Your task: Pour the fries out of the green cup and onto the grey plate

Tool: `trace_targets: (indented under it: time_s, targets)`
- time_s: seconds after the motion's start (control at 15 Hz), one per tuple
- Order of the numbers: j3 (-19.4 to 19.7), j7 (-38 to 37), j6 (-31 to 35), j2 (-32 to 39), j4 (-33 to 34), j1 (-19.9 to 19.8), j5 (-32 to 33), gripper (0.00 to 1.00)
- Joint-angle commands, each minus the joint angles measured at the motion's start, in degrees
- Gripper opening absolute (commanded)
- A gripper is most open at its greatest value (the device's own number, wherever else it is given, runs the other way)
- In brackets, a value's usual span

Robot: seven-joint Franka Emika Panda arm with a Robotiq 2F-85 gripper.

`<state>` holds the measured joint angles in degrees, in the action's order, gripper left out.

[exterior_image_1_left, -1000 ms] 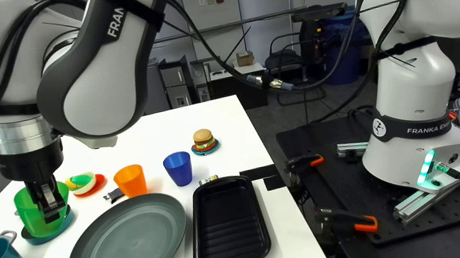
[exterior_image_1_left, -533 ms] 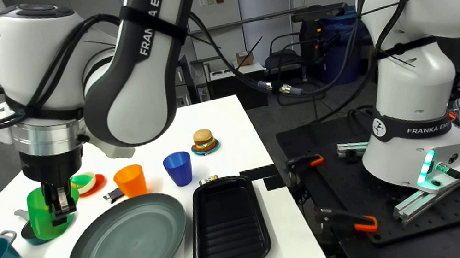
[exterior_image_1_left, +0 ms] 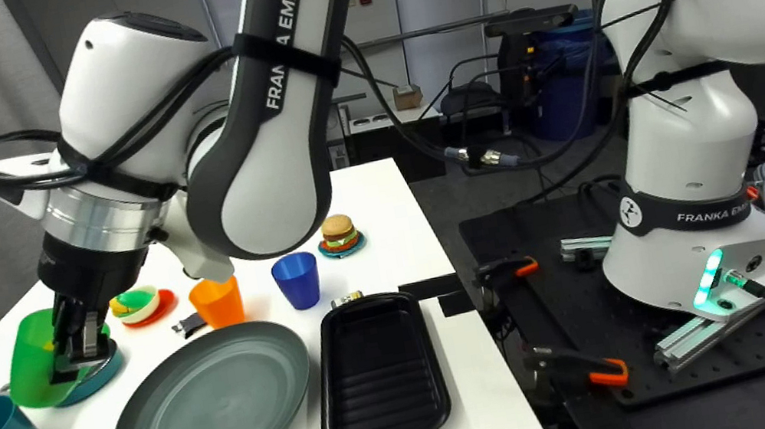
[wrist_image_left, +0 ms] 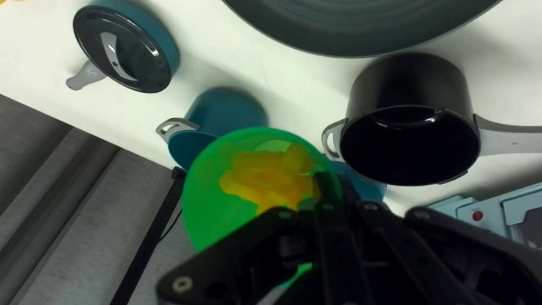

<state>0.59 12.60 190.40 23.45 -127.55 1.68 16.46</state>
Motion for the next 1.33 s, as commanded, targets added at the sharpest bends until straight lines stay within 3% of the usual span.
trace_targets:
  time_s: [0.0, 0.13, 0.53, 1.27]
  targets:
    - [2.96, -0.30, 9.86, -0.73, -3.34, 0.58, -1.19, 0.01]
    - [3.87, -0.63, 15.45, -0.35, -4.87, 0.10, -2.48, 0.01]
    - [0.73, -5.57, 28.66, 2.21, -8.52, -3.73, -4.87, 0.01]
    - [-5.71, -20.92, 37.15, 3.54, -10.49, -6.14, -3.32, 0.01]
